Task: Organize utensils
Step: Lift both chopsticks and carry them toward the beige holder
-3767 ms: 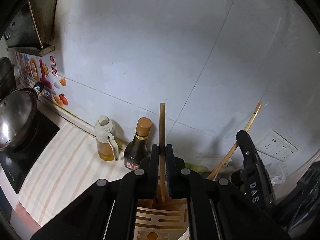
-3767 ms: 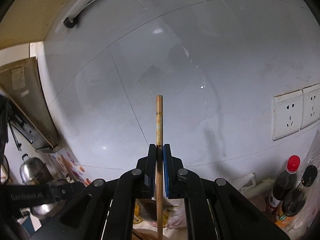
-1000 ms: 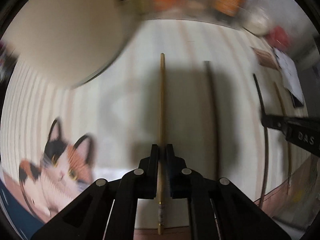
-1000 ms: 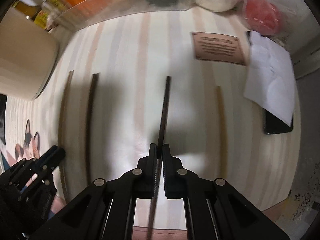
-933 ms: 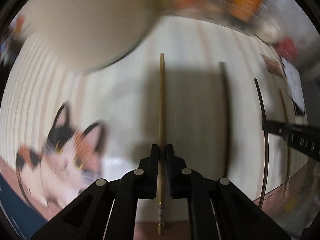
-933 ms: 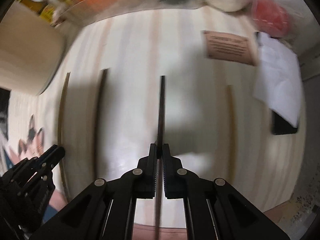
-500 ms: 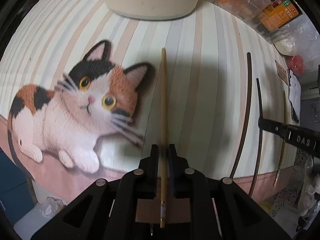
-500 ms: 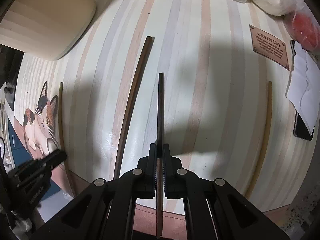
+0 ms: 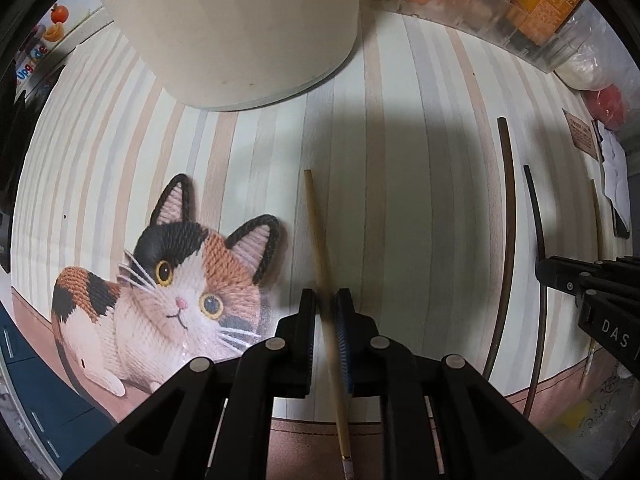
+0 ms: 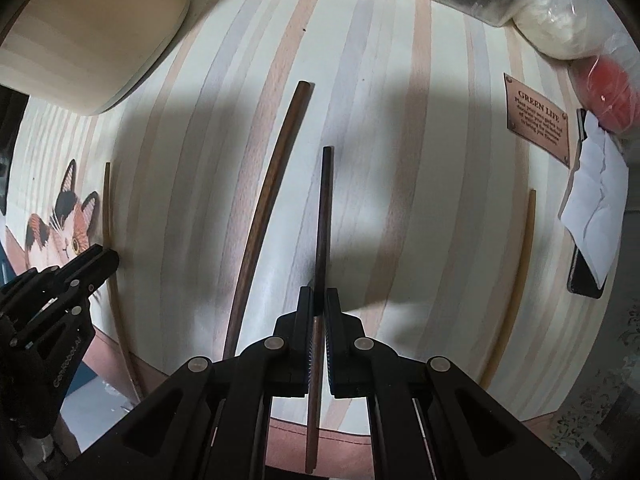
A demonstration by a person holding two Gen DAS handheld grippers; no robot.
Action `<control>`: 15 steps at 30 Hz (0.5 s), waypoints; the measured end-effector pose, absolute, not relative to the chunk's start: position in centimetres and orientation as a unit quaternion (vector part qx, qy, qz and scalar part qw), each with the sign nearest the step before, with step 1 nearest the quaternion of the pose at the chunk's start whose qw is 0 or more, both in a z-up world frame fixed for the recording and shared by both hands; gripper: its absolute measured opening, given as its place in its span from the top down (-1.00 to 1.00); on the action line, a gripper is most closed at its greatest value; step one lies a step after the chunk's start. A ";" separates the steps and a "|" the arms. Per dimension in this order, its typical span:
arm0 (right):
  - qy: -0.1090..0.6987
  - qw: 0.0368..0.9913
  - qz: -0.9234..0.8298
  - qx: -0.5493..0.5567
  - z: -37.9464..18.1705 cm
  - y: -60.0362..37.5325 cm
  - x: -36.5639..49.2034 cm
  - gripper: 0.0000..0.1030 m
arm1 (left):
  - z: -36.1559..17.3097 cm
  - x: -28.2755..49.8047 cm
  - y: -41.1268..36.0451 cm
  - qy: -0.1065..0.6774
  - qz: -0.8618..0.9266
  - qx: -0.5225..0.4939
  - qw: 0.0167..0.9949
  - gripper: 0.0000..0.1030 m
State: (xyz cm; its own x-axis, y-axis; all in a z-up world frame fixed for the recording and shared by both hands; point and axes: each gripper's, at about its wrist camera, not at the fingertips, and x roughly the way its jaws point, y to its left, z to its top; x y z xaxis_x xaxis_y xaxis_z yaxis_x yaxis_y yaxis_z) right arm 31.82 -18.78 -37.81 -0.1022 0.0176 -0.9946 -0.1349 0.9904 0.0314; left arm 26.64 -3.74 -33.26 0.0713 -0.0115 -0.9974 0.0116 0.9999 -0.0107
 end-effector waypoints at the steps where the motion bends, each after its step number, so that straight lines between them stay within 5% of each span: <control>1: 0.739 0.670 0.055 -0.041 -37.7 -18.5 31.8 0.88 | -33.2 26.6 -3.7 0.680 -0.009 0.000 0.733 0.81; 15: 0.737 0.674 0.051 -0.020 -37.0 -21.0 31.3 0.88 | -32.9 25.3 -2.4 0.678 -0.007 -0.005 0.735 0.81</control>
State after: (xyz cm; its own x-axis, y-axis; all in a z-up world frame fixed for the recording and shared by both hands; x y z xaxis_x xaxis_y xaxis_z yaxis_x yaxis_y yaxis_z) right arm 31.28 -21.00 -37.03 -0.0915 0.0393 -0.9950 -0.0991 0.9939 0.0484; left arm 25.32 -2.38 -32.85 0.0817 -0.0173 -0.9965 0.0032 0.9998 -0.0171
